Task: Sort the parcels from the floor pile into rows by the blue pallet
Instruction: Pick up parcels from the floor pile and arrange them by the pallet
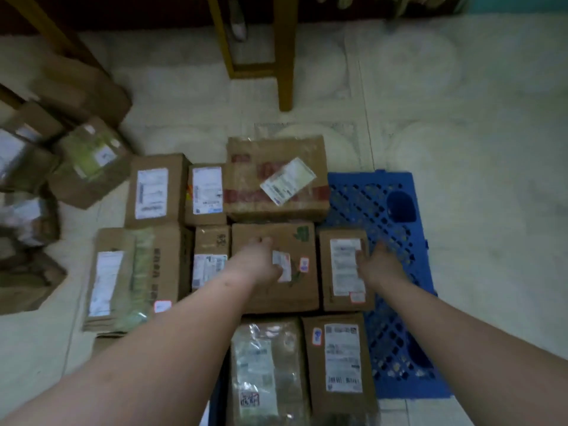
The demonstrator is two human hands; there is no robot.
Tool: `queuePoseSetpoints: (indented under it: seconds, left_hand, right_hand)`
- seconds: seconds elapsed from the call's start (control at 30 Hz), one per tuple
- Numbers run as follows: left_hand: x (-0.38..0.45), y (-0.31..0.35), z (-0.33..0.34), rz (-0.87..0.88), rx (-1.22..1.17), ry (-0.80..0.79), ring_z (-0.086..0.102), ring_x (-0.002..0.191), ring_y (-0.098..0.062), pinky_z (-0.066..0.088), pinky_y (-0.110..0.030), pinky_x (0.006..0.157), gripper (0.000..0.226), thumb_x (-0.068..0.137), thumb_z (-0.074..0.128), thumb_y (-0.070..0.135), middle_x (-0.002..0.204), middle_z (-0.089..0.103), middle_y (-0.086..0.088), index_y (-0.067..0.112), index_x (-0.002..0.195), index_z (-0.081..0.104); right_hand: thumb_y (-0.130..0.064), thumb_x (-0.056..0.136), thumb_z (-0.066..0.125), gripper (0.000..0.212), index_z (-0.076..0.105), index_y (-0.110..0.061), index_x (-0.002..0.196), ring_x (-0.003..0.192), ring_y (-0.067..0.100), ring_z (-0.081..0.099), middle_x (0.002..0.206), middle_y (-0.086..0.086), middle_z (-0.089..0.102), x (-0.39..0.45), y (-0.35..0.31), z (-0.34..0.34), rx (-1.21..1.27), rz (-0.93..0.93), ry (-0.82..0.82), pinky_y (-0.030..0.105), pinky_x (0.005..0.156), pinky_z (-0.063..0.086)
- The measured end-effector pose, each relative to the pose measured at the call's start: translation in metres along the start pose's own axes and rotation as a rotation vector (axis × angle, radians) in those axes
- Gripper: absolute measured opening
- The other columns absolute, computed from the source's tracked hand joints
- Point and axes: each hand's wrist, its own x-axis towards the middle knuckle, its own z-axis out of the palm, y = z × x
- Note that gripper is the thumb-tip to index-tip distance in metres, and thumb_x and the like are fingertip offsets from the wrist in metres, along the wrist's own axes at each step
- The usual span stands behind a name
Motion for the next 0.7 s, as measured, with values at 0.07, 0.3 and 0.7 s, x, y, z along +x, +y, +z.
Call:
queuePoseSetpoints:
  seconds: [0.07,0.3,0.7]
  left_hand:
    - [-0.029,-0.009,-0.051,-0.017,-0.023,0.093,0.044,0.131,-0.032,0.045,-0.040,0.102,0.064,0.093,0.055,0.032,0.149,0.035,-0.013,0.017,0.150,0.029]
    - [-0.158,-0.105,-0.200,-0.118,-0.157,0.363,0.044,0.131,-0.036,0.038,-0.041,0.108,0.060,0.093,0.053,0.035,0.141,0.043,-0.018,0.013,0.146,0.036]
    - [-0.310,-0.464,-0.262,-0.338,-0.249,0.383,0.040,0.131,-0.036,0.040,-0.046,0.106,0.061,0.089,0.057,0.045,0.136,0.044,-0.013,0.019,0.141,0.039]
  right_hand:
    - [-0.058,0.098,0.029,0.074,0.012,-0.015,0.156,0.135,0.039,0.040,0.155,0.017,0.030,-0.022,-0.069,-0.035,-0.118,-0.120,0.061,0.050,0.104,0.044]
    - [-0.057,0.099,0.026,0.069,0.016,-0.019,0.156,0.143,0.036,0.030,0.158,0.014,0.029,-0.188,-0.359,-0.094,-0.165,-0.544,0.108,0.050,0.115,0.029]
    - [-0.065,0.096,0.023,0.073,0.014,-0.025,0.157,0.148,0.030,0.021,0.162,0.006,0.023,-0.422,-0.642,0.118,-0.209,-0.831,0.046,0.051,0.118,0.023]
